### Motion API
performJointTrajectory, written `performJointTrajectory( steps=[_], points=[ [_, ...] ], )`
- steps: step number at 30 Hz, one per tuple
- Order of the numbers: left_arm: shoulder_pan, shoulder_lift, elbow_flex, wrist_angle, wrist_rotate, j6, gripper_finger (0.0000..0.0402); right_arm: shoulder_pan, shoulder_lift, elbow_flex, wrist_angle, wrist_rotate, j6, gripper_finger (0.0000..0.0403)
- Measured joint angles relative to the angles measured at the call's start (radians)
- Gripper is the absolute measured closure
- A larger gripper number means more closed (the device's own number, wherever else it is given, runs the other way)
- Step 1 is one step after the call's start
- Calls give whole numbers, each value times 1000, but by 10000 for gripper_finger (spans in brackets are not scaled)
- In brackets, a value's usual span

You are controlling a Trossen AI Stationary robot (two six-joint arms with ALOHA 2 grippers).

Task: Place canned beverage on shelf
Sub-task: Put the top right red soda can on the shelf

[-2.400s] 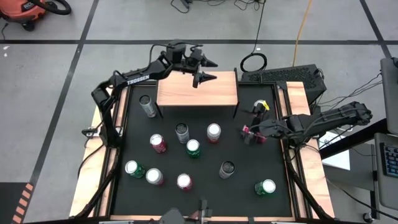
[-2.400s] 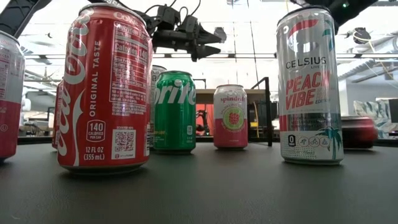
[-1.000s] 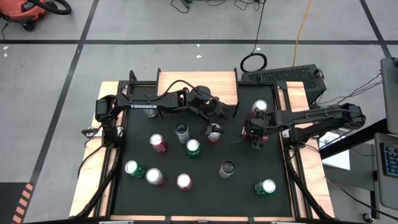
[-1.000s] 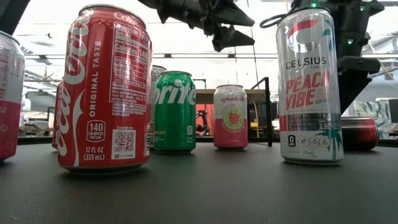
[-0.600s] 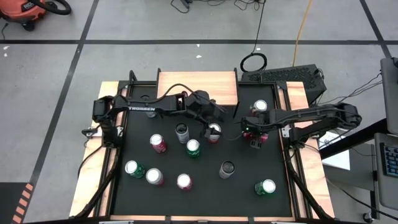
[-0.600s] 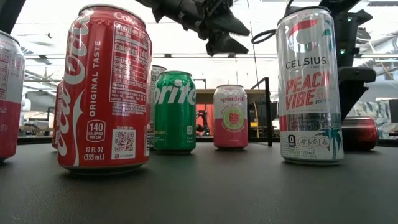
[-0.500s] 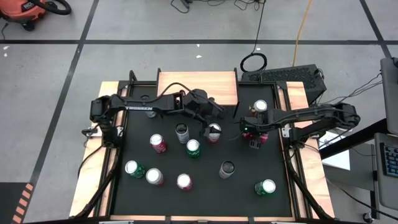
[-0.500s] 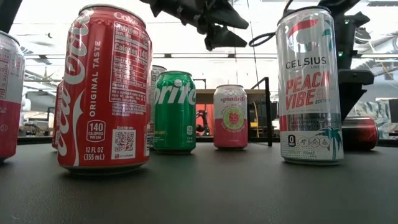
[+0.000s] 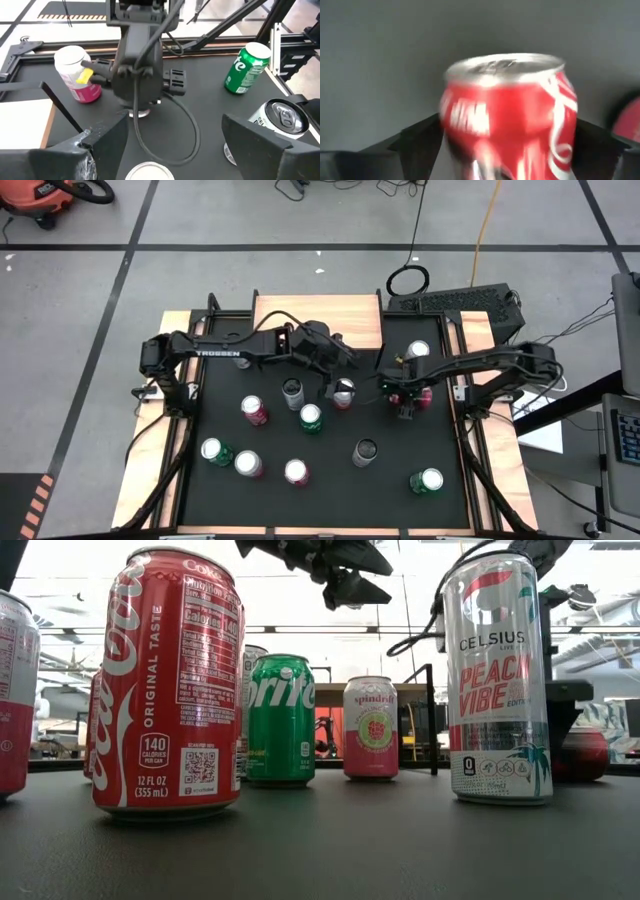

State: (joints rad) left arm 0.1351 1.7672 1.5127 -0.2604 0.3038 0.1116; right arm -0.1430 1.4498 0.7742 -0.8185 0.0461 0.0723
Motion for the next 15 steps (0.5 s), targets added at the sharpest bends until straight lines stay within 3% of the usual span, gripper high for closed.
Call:
performJointTrajectory(
  steps=[7, 15],
  points=[
    [-23, -11, 0, -1, 0, 0, 87, -1, 64, 4, 20, -26, -14, 103],
    [-32, -19, 0, -5, -7, 0, 87, 0, -20, -3, 25, -26, -10, 118]
  ],
)
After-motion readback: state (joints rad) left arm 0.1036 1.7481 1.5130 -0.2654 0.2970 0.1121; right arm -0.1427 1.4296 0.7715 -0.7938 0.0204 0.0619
